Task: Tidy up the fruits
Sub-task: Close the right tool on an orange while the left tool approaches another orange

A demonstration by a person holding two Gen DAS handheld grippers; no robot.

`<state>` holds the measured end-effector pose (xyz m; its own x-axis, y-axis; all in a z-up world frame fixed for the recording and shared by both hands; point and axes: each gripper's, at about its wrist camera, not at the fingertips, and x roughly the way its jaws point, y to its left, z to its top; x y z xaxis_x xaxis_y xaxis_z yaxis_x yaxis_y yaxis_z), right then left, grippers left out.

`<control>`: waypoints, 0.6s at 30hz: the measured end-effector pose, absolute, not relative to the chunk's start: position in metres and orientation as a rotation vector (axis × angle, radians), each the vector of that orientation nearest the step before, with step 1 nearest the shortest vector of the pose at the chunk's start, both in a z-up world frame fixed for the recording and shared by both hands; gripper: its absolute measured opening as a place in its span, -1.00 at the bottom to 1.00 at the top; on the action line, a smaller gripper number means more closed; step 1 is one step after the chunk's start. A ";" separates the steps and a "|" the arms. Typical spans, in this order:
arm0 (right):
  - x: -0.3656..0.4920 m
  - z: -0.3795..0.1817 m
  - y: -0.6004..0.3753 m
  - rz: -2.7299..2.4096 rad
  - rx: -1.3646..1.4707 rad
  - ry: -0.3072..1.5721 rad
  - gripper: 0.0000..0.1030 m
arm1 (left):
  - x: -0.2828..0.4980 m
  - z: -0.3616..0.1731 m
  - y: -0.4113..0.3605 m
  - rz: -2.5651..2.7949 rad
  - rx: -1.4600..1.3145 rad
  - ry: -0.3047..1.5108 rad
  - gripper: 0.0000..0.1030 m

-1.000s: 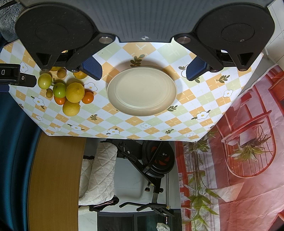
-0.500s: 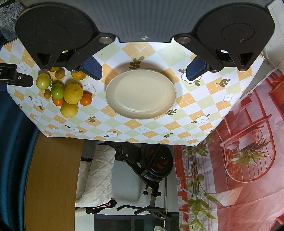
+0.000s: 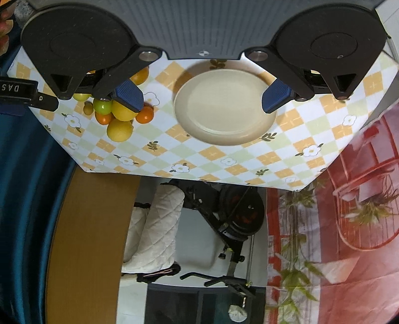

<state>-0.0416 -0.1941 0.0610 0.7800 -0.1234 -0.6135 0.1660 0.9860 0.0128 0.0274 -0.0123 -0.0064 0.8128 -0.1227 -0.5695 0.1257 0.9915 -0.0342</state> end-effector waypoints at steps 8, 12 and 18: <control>-0.033 0.047 -0.210 -0.180 0.073 0.676 0.99 | 0.039 -0.015 -0.030 -0.176 0.057 0.597 0.98; -0.030 0.040 -0.213 -0.162 0.060 0.673 0.99 | 0.043 -0.017 -0.038 -0.154 0.134 0.565 0.98; -0.027 0.033 -0.213 -0.123 0.025 0.678 0.90 | 0.047 -0.015 -0.045 -0.202 0.196 0.498 0.97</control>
